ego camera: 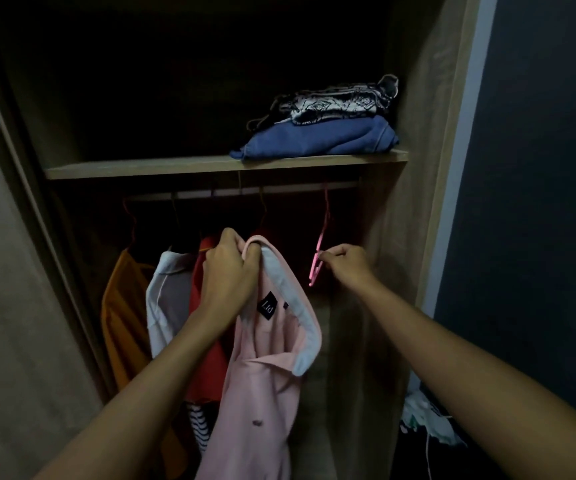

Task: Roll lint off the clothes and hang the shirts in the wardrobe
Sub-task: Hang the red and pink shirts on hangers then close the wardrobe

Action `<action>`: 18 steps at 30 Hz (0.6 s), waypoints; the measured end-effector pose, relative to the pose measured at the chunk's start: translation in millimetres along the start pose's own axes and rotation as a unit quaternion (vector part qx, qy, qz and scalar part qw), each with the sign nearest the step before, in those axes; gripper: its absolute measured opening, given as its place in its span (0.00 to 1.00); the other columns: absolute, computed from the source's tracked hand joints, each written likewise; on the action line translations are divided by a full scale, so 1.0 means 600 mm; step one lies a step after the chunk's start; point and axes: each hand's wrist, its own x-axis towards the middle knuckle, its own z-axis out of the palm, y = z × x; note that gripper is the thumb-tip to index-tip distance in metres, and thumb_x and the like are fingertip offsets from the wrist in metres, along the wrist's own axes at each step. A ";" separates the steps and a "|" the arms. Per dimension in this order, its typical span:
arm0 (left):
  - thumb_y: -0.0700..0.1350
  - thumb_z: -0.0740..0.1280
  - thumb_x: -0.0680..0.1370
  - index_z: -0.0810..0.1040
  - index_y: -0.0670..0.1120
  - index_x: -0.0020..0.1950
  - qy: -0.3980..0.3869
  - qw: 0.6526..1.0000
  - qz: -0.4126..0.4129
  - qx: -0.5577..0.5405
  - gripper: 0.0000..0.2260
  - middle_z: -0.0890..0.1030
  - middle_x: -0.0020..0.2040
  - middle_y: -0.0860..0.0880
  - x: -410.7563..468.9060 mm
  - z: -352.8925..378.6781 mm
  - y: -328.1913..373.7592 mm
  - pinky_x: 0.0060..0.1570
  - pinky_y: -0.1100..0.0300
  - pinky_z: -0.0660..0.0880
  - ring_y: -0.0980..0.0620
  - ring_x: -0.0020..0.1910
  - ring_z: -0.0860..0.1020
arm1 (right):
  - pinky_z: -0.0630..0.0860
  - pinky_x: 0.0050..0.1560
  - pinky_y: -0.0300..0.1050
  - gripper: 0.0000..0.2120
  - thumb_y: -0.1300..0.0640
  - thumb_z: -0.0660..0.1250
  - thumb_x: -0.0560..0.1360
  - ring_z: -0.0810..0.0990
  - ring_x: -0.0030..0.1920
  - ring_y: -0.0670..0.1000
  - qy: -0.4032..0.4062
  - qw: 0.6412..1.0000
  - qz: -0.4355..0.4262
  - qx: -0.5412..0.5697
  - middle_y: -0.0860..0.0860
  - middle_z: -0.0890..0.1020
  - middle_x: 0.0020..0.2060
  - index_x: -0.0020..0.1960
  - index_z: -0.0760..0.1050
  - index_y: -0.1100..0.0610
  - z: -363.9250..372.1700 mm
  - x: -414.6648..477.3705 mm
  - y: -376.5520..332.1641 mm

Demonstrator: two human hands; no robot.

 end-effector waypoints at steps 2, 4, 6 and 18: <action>0.46 0.64 0.79 0.70 0.43 0.43 0.000 1.000 0.003 0.003 0.08 0.76 0.35 0.48 0.020 0.009 -0.014 0.40 0.53 0.66 0.43 0.40 0.75 | 0.75 0.46 0.44 0.13 0.53 0.75 0.74 0.78 0.35 0.48 0.015 1.000 0.014 0.004 0.47 0.79 0.31 0.33 0.76 0.51 0.017 0.024 0.002; 0.46 0.64 0.79 0.70 0.43 0.43 -0.006 1.000 0.009 -0.005 0.08 0.75 0.35 0.49 0.037 0.017 -0.027 0.40 0.53 0.66 0.43 0.40 0.75 | 0.75 0.47 0.45 0.16 0.53 0.74 0.75 0.76 0.33 0.47 0.020 1.000 0.022 -0.001 0.48 0.77 0.29 0.31 0.74 0.52 0.030 0.046 0.000; 0.45 0.64 0.79 0.70 0.42 0.43 -0.008 1.000 0.014 -0.014 0.08 0.75 0.35 0.48 0.052 0.026 -0.039 0.39 0.53 0.66 0.43 0.40 0.75 | 0.74 0.45 0.47 0.18 0.51 0.74 0.75 0.75 0.32 0.48 0.025 0.999 0.033 0.000 0.49 0.76 0.28 0.31 0.72 0.54 0.043 0.070 0.006; 0.46 0.64 0.79 0.69 0.44 0.43 -0.033 0.999 0.014 -0.031 0.08 0.76 0.36 0.47 0.101 0.071 -0.080 0.41 0.52 0.66 0.40 0.43 0.76 | 0.79 0.55 0.48 0.16 0.64 0.74 0.73 0.83 0.53 0.56 0.052 0.994 0.073 0.059 0.59 0.84 0.53 0.60 0.79 0.64 0.084 0.151 0.009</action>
